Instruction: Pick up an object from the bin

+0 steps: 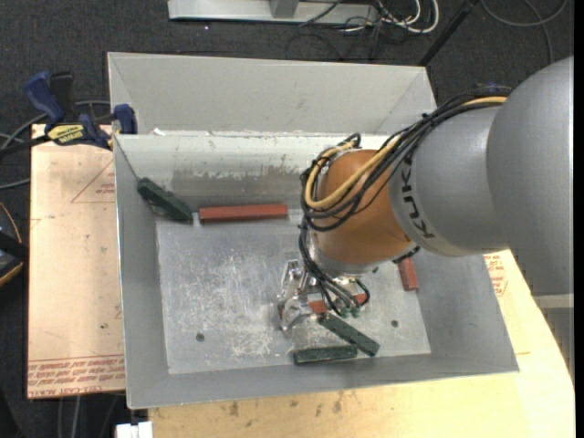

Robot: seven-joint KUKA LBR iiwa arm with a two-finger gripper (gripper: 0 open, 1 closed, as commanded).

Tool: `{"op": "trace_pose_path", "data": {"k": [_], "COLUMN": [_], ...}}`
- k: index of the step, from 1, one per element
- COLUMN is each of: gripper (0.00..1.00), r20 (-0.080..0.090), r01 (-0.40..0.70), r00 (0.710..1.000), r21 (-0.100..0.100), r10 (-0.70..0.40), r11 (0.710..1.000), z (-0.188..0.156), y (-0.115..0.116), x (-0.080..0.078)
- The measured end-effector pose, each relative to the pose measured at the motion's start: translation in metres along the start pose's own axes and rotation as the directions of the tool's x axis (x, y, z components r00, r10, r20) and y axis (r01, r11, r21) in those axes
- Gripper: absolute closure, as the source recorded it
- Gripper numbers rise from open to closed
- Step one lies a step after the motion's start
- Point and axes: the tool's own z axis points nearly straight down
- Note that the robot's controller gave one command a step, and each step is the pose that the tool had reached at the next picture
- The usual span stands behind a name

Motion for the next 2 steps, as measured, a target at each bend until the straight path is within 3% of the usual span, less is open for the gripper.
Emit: {"op": "trace_pose_path", "data": {"k": [1, 2], "gripper": [1.00, 1.00], "r20": [0.000, 0.002], "r01": [0.000, 0.039], "r00": [1.000, 0.999], "r21": [0.000, 0.001], "r10": [0.000, -0.039], "r11": [1.000, 0.999], "z": [0.000, -0.139], "y": [0.000, -0.005], "x": [0.000, -0.014]}}
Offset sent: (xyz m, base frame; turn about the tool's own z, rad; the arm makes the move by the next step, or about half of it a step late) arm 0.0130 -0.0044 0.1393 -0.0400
